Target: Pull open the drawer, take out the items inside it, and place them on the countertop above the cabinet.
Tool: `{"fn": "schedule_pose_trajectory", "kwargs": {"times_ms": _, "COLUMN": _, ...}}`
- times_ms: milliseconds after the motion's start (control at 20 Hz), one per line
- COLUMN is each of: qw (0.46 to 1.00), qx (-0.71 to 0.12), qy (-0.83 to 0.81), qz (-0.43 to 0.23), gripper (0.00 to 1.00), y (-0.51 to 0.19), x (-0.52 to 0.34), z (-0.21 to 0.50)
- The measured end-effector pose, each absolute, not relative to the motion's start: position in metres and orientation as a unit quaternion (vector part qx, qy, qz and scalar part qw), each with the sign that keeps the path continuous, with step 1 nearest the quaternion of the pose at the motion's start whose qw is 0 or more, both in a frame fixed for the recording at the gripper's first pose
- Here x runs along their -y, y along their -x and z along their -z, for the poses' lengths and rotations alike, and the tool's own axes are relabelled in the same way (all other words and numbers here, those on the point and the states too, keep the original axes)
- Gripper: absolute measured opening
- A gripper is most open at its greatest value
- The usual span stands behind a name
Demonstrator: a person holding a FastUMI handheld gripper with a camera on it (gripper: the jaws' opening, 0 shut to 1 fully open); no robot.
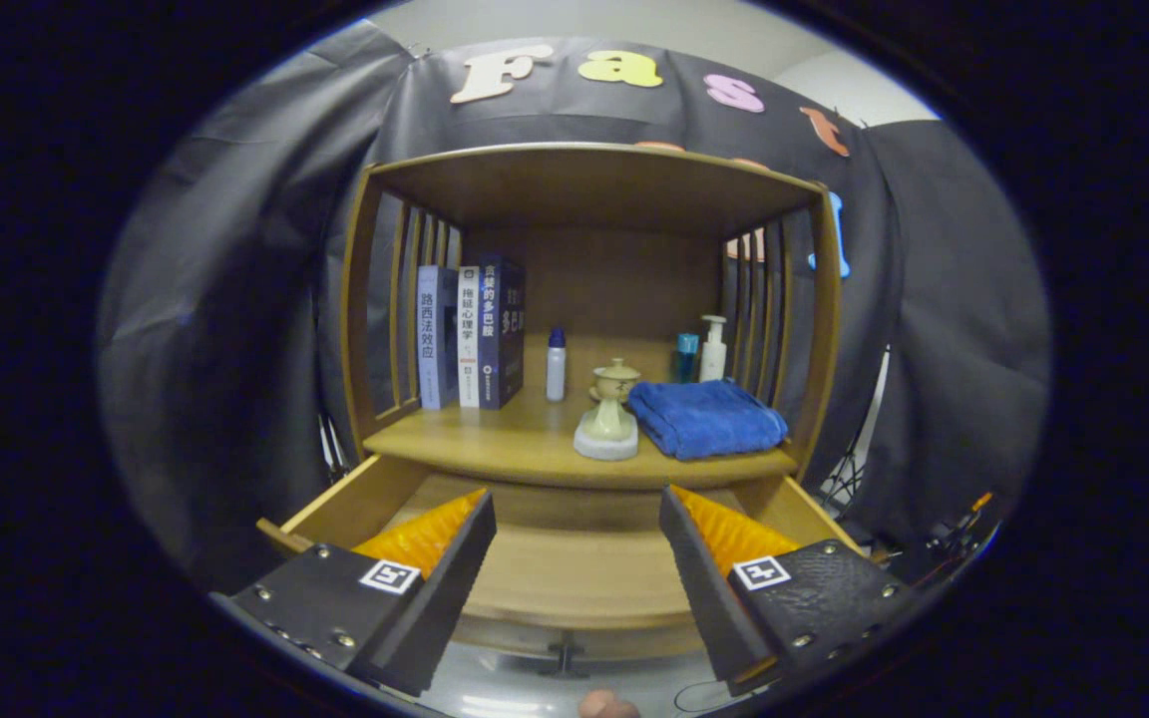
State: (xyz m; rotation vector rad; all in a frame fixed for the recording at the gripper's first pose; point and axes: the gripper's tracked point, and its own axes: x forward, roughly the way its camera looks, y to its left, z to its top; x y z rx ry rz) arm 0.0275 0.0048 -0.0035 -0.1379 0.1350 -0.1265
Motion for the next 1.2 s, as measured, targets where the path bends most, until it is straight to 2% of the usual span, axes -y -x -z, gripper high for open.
{"fn": "schedule_pose_trajectory", "kwargs": {"times_ms": 300, "qw": 0.995, "qx": -0.083, "qy": 0.011, "qz": 0.051, "gripper": 0.98, "y": 0.016, "x": 0.006, "z": 0.047}}
{"fn": "schedule_pose_trajectory", "kwargs": {"times_ms": 750, "qw": 0.996, "qx": -0.066, "qy": 0.05, "qz": 0.012, "gripper": 0.99, "y": 0.057, "x": 0.003, "z": 0.101}}
{"fn": "schedule_pose_trajectory", "kwargs": {"times_ms": 1200, "qw": 0.996, "qx": -0.073, "qy": 0.043, "qz": 0.007, "gripper": 0.99, "y": 0.041, "x": 0.002, "z": 0.132}}
